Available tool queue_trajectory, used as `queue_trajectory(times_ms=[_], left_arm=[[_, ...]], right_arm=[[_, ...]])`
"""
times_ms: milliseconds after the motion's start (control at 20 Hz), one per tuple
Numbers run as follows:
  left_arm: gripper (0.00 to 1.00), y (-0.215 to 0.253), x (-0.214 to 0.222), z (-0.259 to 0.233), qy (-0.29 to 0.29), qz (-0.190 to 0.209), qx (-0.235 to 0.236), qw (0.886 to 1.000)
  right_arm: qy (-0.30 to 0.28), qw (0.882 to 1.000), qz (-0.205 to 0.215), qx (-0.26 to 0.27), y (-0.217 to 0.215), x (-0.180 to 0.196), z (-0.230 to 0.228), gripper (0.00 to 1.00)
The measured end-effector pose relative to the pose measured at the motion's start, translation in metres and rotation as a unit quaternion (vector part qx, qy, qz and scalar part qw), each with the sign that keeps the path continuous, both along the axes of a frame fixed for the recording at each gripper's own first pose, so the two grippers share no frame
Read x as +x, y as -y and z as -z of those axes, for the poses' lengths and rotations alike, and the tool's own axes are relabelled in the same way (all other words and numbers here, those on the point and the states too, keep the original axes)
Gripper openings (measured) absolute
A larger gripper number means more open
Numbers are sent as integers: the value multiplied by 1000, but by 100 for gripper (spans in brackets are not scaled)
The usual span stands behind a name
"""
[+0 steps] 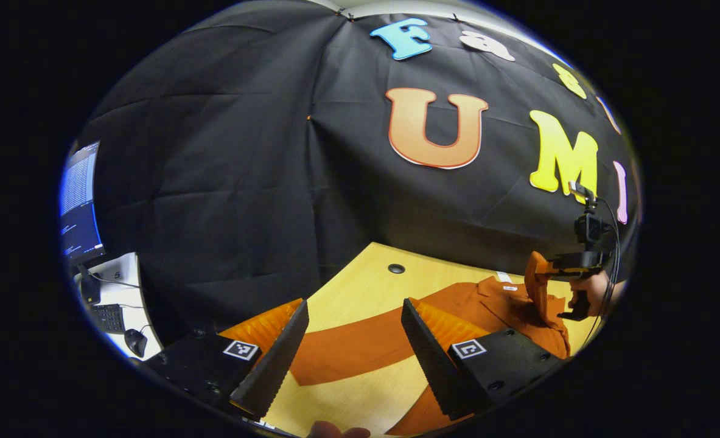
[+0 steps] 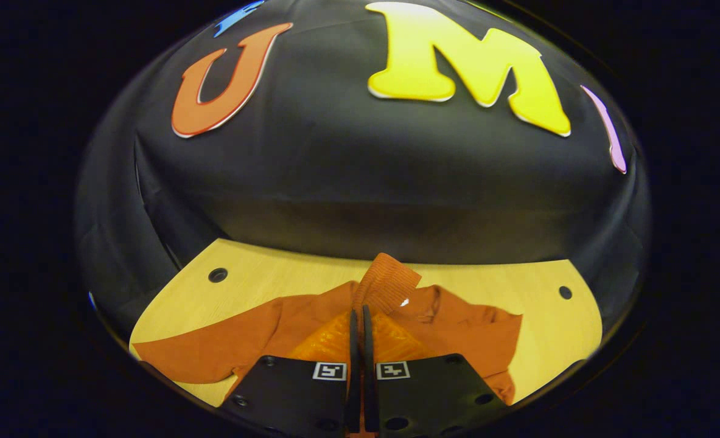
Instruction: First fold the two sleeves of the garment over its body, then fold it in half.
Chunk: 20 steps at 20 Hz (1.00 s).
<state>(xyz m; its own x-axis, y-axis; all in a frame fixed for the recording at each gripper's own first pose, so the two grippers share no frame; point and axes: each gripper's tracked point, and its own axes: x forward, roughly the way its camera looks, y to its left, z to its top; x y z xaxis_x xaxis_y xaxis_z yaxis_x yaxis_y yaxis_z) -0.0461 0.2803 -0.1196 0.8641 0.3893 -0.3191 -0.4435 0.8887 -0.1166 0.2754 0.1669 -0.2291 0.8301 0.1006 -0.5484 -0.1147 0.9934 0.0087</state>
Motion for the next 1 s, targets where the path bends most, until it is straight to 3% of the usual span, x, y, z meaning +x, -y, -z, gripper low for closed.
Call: queue_trajectory(times_ms=[450, 650, 700, 850, 1000], left_arm=[[98, -36, -39, 38, -43, -56, -29, 997], [96, -37, -38, 40, -43, -58, -33, 997], [100, -36, -36, 41, -45, -56, -33, 997], [96, -33, -29, 44, -46, -49, -36, 997], [97, -32, -21, 38, -40, -42, -29, 998]], right_arm=[[-76, 992, -80, -55, -69, -1, 113, 4], [-76, 993, -88, 1, -87, -7, 109, 15], [-75, 993, -94, 13, -94, -10, 104, 27], [-59, 991, -121, 15, -106, -14, 92, 69], [-44, 990, -126, 34, -113, -18, 73, 71]])
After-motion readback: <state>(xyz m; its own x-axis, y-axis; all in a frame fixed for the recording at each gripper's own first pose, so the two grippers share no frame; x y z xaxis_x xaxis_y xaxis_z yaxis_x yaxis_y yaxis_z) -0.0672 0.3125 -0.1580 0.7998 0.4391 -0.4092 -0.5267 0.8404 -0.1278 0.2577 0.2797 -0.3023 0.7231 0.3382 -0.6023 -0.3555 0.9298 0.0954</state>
